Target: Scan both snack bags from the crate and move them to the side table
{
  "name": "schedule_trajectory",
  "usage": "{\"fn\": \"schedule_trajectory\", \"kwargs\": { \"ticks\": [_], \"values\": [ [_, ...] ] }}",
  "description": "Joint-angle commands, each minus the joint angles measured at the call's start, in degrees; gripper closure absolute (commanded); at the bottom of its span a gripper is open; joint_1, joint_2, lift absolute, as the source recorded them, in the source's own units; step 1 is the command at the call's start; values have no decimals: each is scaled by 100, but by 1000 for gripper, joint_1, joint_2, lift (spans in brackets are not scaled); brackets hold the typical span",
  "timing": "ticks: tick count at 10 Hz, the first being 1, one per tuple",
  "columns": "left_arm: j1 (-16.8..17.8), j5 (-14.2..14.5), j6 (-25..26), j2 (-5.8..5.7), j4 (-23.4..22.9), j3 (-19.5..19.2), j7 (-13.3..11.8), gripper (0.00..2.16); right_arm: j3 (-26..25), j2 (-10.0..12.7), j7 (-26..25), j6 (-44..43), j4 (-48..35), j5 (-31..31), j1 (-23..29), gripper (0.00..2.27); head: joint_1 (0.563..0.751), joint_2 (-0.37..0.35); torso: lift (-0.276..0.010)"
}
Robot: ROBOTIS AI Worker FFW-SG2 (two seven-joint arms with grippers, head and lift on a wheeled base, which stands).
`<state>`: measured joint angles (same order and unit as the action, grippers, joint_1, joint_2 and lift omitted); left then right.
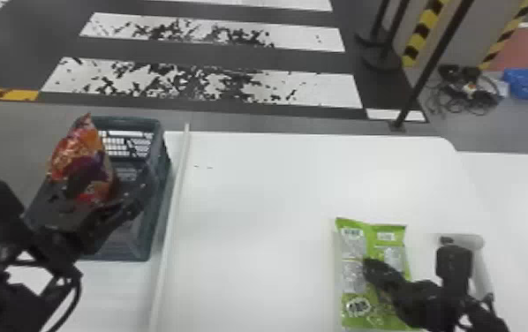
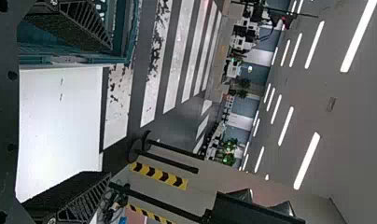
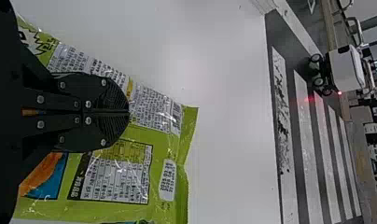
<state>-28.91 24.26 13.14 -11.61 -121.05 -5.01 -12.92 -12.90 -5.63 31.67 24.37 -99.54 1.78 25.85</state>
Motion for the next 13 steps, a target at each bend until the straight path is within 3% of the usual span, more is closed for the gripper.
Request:
{"fn": "schedule_trajectory", "kwargs": {
  "ticks": [1,2,4,7,9,13],
  "values": [
    [0,0,0,1,-15,0,0,36,-2,-17,59,-32,-22,50,16,2253,695,-74,-29],
    [0,-9,0,1,-15,0,0,36,-72,-17,59,-32,-233,209,104,1868,695,-72,-29],
    [9,-9,0,1,-33,0,0,36,-204,18,94,-15,-1024,437,464,120,695,-72,-29],
    [9,-18,0,9,-51,9,0,36,-881,150,41,143,-1630,868,623,46,695,-82,-29],
    [9,-18,0,9,-42,26,0,36,-1531,124,32,653,-1621,1149,491,46,695,-149,-29],
    [0,-62,0,89,-51,140,0,36,-2155,-272,-12,917,-883,1184,280,53,695,-294,-29]
  ]
}}
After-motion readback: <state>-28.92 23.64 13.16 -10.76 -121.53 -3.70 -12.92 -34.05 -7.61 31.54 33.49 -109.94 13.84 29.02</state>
